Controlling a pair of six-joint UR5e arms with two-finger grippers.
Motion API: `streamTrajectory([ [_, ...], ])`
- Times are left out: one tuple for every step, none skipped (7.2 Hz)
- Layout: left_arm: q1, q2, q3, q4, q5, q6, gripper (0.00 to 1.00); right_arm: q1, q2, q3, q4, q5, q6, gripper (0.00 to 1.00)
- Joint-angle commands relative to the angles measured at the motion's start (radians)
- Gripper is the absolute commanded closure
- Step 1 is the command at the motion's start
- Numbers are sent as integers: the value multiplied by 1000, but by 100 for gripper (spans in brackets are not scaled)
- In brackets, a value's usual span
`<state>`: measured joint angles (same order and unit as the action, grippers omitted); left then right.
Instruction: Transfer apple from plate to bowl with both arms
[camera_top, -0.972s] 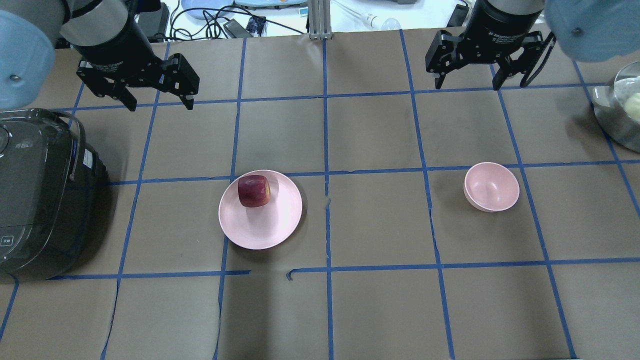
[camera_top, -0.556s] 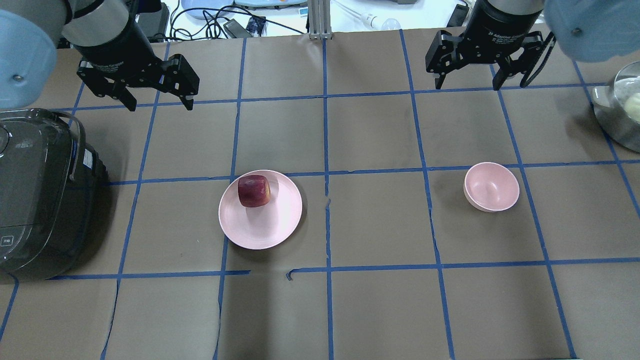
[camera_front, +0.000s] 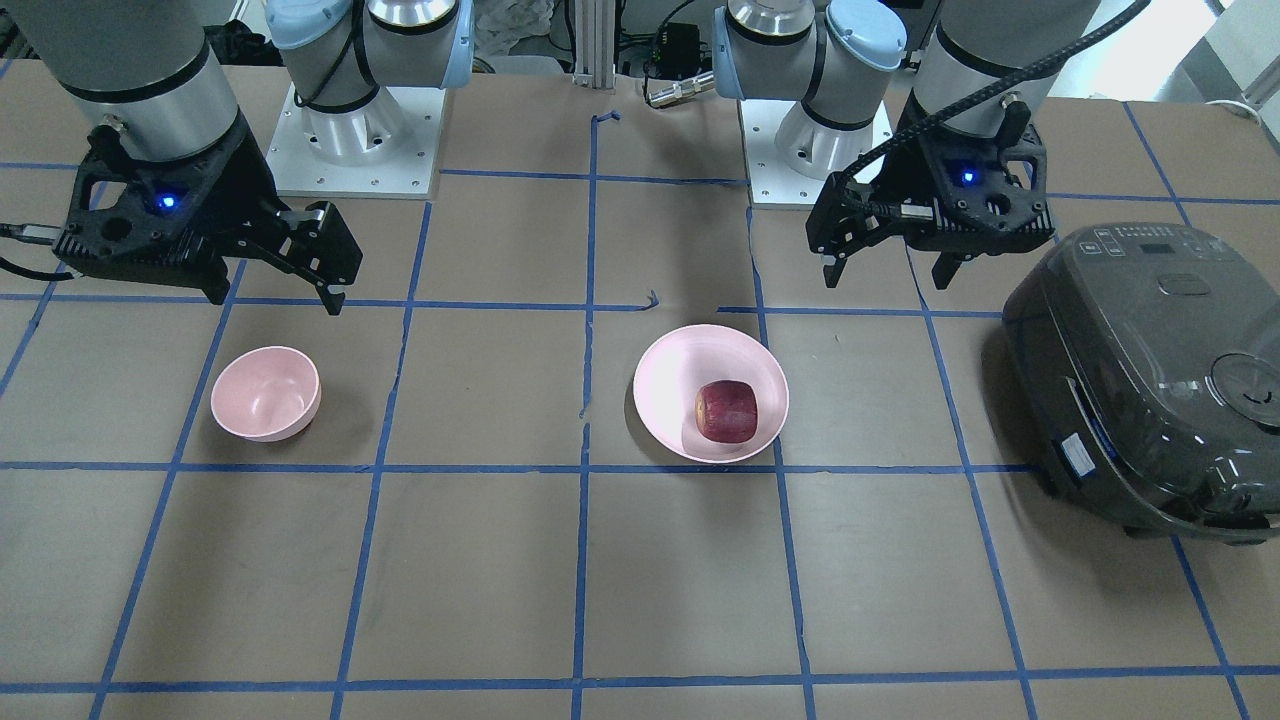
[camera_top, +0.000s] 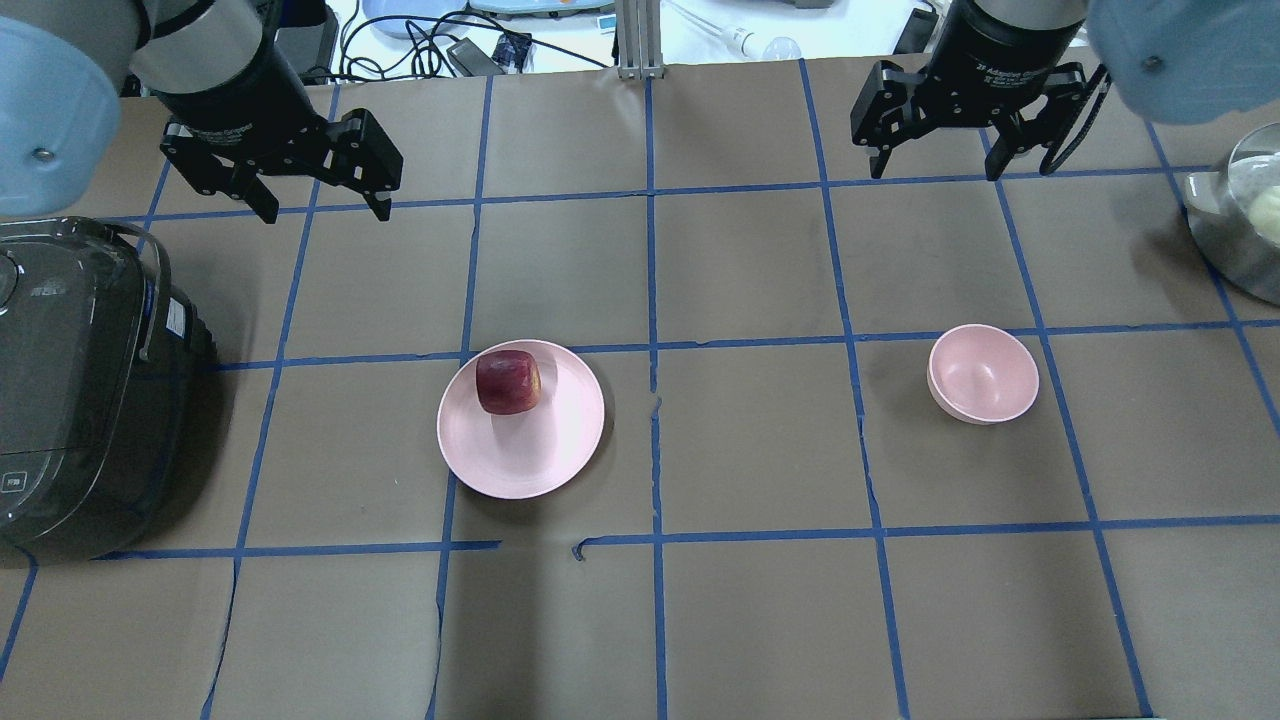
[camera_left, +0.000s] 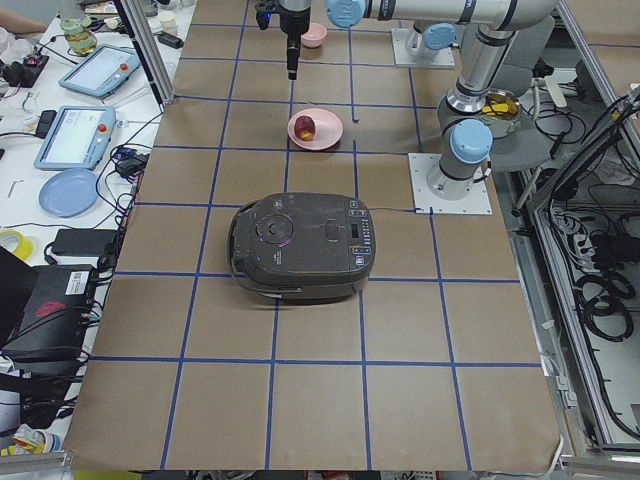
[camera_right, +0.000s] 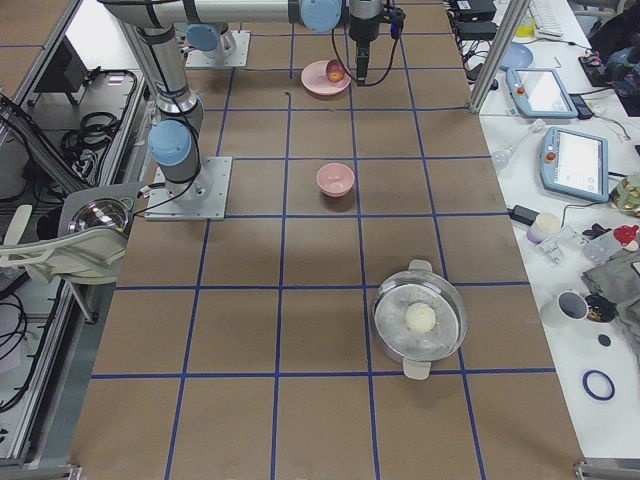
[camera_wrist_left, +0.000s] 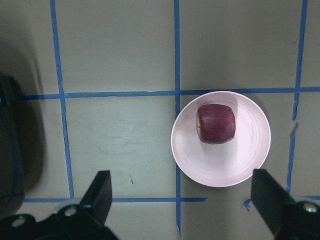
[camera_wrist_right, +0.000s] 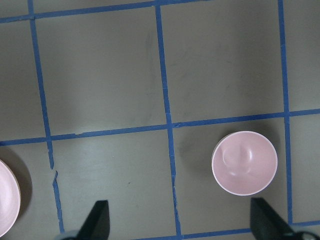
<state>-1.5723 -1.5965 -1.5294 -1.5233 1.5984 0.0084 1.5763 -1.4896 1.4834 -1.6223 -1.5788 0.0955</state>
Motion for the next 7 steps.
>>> streamTrajectory([
  [-2,-16,-3,2,-2,-4,0,-1,0,0,2,-1,0,0],
  [-2,-22,-12,3,-2,-4,0,-1,0,0,4,-1,0,0],
  [-2,-23,-21,5,1,-2,3,-1,0,0,5,-3,0,0],
  [-2,-49,-50,50,-11,-17,3,-15,3,2,10,-1,-8,0],
  [-5,-113,-157,248,-132,-25,3,-51,9,6,18,-24,-51,0],
  [-5,-152,-287,464,-150,-21,0,-124,12,56,3,-32,-188,0],
  [-5,-193,-399,577,-123,-25,0,-227,18,136,-80,-27,-242,0],
])
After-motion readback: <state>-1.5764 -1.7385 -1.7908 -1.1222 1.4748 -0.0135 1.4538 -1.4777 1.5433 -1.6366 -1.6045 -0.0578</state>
